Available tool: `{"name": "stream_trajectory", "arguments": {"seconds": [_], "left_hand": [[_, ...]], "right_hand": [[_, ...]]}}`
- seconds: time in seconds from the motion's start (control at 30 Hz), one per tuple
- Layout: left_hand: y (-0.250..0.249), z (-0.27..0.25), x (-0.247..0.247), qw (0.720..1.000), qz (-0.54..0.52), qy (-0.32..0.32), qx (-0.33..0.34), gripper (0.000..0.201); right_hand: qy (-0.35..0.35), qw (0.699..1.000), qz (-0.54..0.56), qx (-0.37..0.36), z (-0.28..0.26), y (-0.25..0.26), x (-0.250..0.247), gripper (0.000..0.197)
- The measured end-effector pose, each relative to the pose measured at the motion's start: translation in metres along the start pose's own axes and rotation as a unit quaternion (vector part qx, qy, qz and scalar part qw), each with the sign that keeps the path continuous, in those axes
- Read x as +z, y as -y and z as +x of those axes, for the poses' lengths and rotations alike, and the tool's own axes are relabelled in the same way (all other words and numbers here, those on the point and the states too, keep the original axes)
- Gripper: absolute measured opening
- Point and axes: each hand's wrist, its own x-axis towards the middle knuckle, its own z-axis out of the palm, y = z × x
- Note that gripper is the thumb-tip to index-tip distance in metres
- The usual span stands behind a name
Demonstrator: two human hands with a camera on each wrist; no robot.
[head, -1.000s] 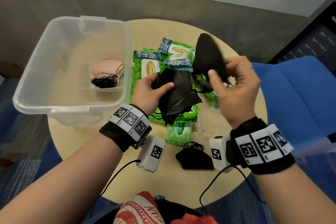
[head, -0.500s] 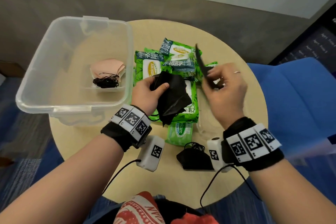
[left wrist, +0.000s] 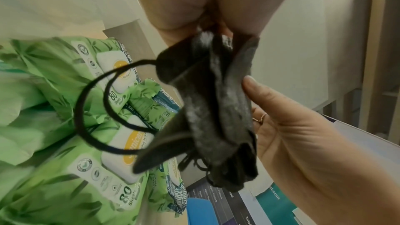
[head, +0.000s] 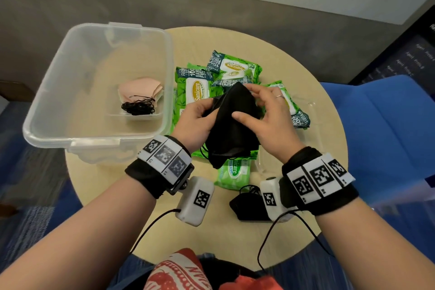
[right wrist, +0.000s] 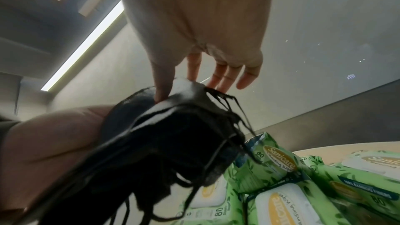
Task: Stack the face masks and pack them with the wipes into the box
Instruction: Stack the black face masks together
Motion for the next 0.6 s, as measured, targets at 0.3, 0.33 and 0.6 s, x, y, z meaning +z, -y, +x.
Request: {"name": "stream_trajectory", "arguments": {"seconds": [0.3,0.33,0.6], "left_hand": [[-0.005,0.001,0.000,1.000,-0.017,0.008,0.004,0.015],[-0.005,0.001,0.001,1.000,-0.014,0.010,0.004,0.014],[-0.004,0.003,-0.004,0.998,0.006,-0.051,-0.022,0.012]], "right_hand": [[-0.086,0.993,0.059,-0.056,-0.003,0.007,-0.005,0.036],[-0.078,0.993,0.068,-0.051,-0.003,0.008,-0.005,0.034],[-0.171,0.957,0.236,0.016,0.014,0.012,-0.030,0.021]]}}
